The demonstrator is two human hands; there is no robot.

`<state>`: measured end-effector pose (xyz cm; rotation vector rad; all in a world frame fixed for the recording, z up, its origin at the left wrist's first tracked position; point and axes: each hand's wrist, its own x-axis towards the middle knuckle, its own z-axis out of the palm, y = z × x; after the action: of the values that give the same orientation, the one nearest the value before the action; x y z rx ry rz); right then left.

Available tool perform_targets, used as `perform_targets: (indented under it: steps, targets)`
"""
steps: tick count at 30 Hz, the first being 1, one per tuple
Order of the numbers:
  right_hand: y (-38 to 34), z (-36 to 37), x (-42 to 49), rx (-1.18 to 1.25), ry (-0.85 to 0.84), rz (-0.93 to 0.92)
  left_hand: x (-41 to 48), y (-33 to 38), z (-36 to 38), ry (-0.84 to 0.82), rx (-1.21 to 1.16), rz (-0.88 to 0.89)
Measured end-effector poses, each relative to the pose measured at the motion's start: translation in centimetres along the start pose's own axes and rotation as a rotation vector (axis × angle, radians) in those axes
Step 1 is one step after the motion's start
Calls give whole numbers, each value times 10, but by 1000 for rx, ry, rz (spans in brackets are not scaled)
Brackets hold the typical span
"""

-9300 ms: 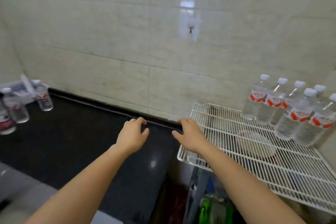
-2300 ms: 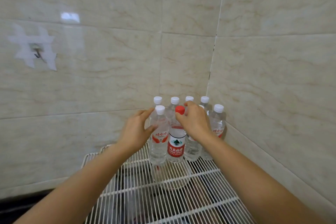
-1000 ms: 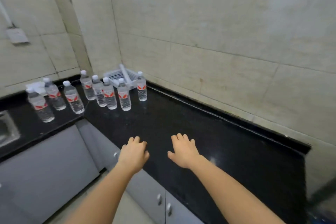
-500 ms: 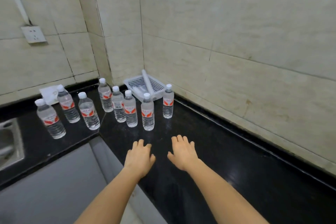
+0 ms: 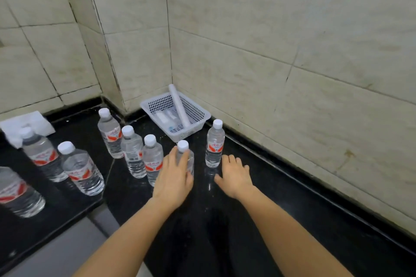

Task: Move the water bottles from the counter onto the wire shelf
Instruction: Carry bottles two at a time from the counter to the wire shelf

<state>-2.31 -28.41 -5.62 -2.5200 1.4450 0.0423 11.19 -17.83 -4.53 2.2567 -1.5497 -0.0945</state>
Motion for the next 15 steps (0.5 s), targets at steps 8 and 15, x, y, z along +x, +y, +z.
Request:
perform_targets:
  steps: [8, 15]
  targets:
    - [-10, -26, 82, -66, 167, 47, 60, -28, 12, 7, 60, 184]
    - [-23, -32, 119, -103, 186, 63, 70, -38, 15, -23, -5, 179]
